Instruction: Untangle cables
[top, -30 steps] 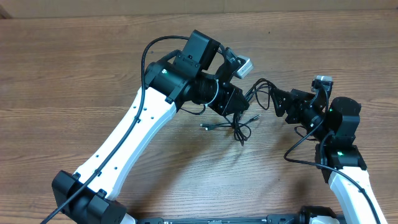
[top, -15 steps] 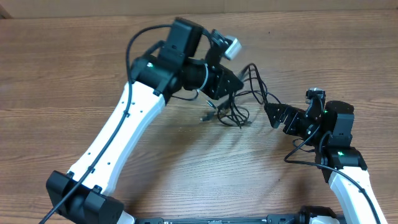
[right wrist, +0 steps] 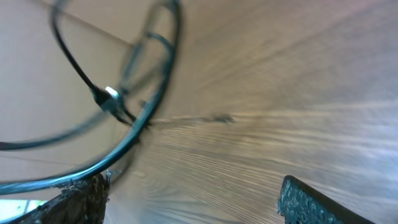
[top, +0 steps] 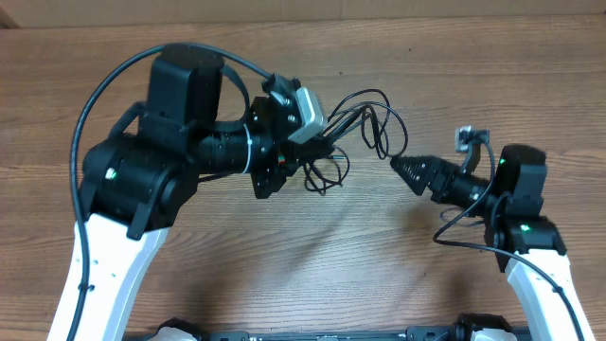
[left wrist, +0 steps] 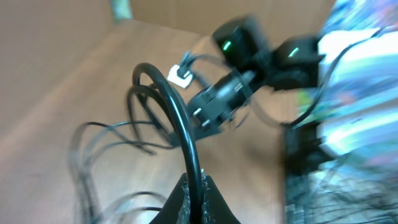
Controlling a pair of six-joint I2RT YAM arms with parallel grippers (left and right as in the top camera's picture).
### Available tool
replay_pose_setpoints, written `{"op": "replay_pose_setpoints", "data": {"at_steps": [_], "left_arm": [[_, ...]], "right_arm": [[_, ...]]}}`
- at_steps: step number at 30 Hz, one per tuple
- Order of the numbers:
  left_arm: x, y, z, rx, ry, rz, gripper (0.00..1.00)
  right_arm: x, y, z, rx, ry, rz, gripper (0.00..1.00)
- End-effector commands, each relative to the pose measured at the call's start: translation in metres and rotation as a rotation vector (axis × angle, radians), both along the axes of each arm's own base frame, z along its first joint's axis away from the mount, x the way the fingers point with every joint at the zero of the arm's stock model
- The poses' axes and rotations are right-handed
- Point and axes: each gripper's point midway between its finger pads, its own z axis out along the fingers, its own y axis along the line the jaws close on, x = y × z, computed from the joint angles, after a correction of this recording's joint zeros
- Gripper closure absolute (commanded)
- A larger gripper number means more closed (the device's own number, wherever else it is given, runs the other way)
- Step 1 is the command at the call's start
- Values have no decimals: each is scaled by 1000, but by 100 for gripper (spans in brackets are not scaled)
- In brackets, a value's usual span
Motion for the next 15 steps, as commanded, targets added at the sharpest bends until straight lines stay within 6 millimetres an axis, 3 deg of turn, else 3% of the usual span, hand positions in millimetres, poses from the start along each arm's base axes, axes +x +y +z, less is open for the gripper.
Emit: {"op": "replay_pose_setpoints", "data": {"at_steps": [1, 3, 6, 15], "left_arm": [[33, 23, -8, 172, -186, 147, 96], [42, 30, -11, 173, -109, 255, 96], [40, 30, -13, 174, -86, 261, 96], [21, 11, 1, 64, -69, 123, 96]], "right_arm": [[6, 5, 50, 28, -87, 44, 14], [7, 5, 66, 27, -99, 44, 14], [7, 5, 76, 26, -102, 44, 14], [8, 5, 84, 23, -111, 45, 14]]}}
